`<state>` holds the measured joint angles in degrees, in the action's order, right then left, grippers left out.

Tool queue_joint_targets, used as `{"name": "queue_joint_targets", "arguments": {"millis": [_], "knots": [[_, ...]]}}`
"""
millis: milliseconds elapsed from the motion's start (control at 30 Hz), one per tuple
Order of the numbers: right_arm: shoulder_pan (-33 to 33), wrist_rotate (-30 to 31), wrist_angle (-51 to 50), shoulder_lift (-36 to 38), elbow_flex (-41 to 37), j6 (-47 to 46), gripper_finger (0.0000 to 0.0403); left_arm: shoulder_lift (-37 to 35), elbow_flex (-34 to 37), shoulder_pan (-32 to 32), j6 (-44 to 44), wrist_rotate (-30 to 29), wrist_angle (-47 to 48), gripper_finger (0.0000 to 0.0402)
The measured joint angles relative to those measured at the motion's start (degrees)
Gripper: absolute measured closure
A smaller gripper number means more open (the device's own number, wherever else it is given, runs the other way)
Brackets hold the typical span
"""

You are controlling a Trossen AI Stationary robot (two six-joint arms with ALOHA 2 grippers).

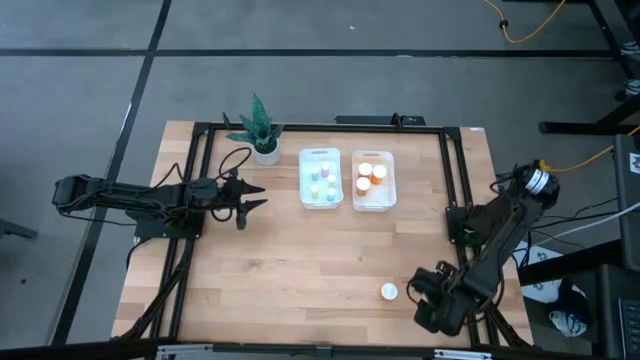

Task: Pick and place medicine bottles into bin by pill shape (circle, oval)
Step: Put the orange pill bottle into the right white bin

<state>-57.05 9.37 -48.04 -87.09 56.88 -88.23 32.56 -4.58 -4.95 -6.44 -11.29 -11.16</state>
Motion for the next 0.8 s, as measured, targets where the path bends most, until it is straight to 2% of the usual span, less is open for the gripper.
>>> {"name": "queue_joint_targets", "arguments": {"millis": [233, 367, 633, 800], "knots": [[-0.16, 2.23, -0.28, -3.93, 0.00, 2.34, 0.0200, 0.00, 0.00, -0.02, 0.00, 0.00, 0.00, 0.0246], [-0.11, 3.78, 0.08, -4.89, 0.00, 5.75, 0.0200, 0.00, 0.00, 0.00, 0.00, 0.01, 0.00, 0.0246], [0.19, 5.11, 0.80, -5.53, 0.00, 6.43, 0.0201, 0.00, 0.00, 0.00, -0.01, 0.01, 0.00, 0.0246], [0.19, 10.52, 0.73, -5.53, 0.00, 7.90, 0.0192, 0.00, 0.00, -0.01, -0.01, 0.00, 0.00, 0.0246]]}}
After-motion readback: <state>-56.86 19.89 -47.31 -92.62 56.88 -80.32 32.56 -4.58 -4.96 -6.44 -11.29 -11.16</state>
